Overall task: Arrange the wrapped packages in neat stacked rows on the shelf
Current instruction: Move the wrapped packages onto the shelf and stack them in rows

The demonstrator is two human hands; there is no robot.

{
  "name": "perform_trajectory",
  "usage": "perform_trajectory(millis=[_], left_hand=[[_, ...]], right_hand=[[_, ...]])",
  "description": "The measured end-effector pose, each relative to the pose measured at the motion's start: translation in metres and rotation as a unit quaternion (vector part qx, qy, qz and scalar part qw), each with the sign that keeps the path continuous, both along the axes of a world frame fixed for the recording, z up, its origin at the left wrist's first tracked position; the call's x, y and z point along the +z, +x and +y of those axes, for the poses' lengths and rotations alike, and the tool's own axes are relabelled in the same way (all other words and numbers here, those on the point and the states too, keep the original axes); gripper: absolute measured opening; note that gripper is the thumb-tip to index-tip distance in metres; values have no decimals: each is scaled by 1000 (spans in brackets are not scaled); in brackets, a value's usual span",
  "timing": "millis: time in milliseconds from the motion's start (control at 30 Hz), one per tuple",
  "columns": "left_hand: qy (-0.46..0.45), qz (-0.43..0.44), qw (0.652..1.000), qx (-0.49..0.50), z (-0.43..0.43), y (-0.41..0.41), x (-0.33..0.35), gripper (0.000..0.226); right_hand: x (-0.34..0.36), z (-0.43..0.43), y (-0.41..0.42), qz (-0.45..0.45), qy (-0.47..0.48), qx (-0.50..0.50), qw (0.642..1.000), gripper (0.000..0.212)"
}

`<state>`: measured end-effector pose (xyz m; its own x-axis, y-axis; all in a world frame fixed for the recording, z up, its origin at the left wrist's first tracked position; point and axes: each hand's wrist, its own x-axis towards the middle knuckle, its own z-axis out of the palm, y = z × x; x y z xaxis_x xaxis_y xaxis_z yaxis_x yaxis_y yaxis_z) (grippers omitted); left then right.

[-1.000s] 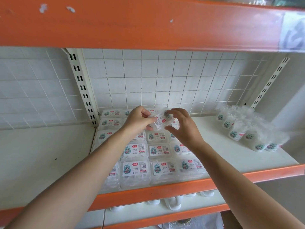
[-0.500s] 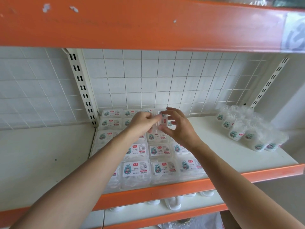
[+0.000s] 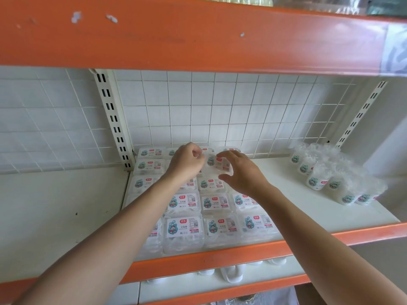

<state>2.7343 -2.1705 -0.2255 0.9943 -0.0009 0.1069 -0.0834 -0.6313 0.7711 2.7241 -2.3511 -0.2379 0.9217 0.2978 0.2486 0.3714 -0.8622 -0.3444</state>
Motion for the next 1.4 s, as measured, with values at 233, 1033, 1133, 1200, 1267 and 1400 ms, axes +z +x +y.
perform_trajectory(millis=[233,1033,1133,1200,1267,1400], left_hand=[[211,28,977,-27,15,1,-9,44],[338,56,934,-99,30,9,-34,47],[340,52,934,-98,30,8,-36,47],[342,46,933,-98,31,7,-36,47],[341,44,934,-100,31,6,-37,47],[342,29,934,-97,34,4,-34,49]], right_hand=[[-4,6,15,27,-60,35,997,51],[-14,27,32,69,-108,44,991,45],[-15,28,29,57,-113,42,991,45],[-15,29,28,51,-118,44,991,45],[-15,30,26,58,-126,42,989,47],[-14,33,23,66,-134,30,988,53]])
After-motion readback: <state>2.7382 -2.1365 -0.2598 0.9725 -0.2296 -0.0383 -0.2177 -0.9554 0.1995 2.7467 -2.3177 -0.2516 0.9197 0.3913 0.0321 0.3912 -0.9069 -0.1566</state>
